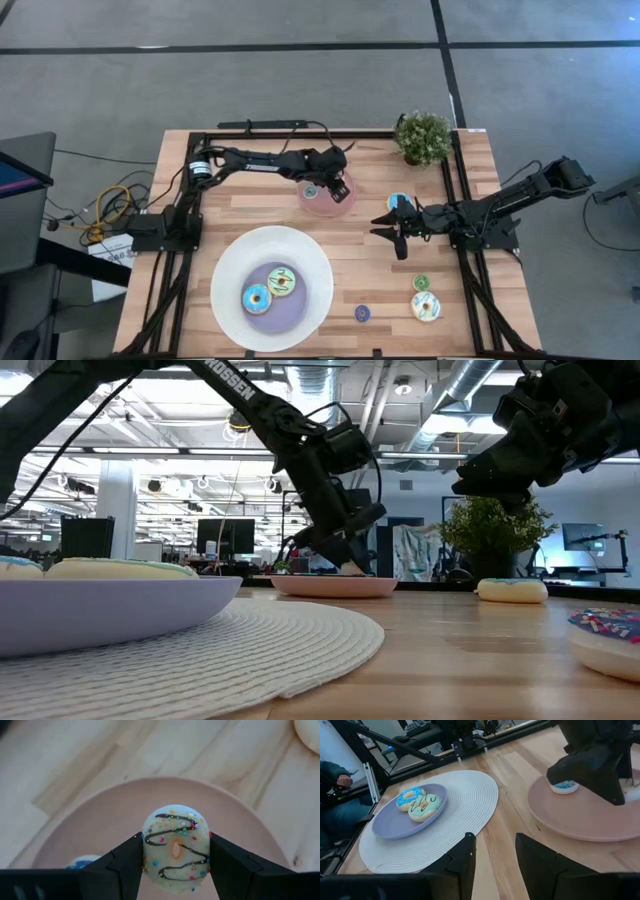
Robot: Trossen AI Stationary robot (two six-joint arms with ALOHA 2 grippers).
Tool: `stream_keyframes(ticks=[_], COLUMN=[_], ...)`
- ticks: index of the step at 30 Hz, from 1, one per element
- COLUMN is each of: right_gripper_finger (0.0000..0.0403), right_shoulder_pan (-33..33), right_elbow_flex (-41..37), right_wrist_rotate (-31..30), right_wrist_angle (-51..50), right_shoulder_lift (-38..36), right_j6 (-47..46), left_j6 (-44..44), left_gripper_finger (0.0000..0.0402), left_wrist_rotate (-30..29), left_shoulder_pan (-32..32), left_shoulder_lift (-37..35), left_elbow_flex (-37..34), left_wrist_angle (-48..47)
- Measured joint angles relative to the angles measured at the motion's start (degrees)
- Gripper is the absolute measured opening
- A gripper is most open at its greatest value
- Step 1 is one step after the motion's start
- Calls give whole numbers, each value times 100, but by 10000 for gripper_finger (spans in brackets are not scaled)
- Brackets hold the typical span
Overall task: Pick & Place donuts
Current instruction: Put the small white donut on the pink plate
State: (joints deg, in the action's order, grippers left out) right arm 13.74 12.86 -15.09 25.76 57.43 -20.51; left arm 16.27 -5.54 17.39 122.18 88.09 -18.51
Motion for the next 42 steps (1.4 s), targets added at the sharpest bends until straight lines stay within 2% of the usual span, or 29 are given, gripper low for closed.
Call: stream_keyframes(ticks=[6, 21, 32, 42], right_gripper_finger=[129, 129, 129, 129], right_shoulder_pan=[0, 0, 0, 0], right_elbow_flex=[0, 0, 0, 0], right_wrist_rotate=[0, 0, 1, 2], right_wrist_angle=[-3, 5, 2, 2], right_shoulder_lift=[0, 0, 0, 0], right_j6=[47, 50, 51, 51], left_j6=[-62, -58, -78, -106], left_gripper_finger=[190, 190, 192, 257], left_wrist_rotate=[-167, 114, 74, 79], left_shoulder_pan=[8, 83, 83, 82], left_shoulder_lift=[-3, 333, 347, 347], left_elbow_flex=[2, -24, -22, -19], left_wrist_angle=[-6, 276, 248, 246])
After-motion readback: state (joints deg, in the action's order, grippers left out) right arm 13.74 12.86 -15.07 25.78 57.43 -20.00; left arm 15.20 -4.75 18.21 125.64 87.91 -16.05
